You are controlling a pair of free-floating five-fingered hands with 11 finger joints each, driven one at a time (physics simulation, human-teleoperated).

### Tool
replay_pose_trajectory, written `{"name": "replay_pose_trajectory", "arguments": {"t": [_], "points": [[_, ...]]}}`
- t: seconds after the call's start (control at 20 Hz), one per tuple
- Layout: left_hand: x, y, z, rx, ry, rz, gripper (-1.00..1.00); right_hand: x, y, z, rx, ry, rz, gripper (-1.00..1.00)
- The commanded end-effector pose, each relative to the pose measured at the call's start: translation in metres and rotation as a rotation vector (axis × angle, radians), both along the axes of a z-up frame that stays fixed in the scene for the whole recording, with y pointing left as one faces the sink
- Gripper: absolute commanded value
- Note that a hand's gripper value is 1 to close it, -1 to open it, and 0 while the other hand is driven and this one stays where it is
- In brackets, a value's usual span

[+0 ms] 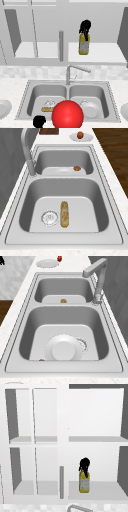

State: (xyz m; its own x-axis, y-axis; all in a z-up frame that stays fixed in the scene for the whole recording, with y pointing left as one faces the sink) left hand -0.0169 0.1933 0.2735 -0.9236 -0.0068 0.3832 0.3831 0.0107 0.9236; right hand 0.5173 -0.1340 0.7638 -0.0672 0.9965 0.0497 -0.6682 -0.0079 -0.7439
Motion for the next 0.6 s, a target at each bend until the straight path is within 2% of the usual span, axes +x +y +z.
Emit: {"name": "replay_pose_trajectory", "arguments": {"t": [0.0,0.55], "points": [[0.000,0.000,0.000,0.000,0.000,0.000,0.00,-0.001,0.000,-0.006,0.000,0.000,0.008,-1.00],[0.000,0.000,0.000,0.000,0.000,0.000,0.00,0.002,-0.006,-0.020,0.017,-0.063,0.013,-1.00]]}}
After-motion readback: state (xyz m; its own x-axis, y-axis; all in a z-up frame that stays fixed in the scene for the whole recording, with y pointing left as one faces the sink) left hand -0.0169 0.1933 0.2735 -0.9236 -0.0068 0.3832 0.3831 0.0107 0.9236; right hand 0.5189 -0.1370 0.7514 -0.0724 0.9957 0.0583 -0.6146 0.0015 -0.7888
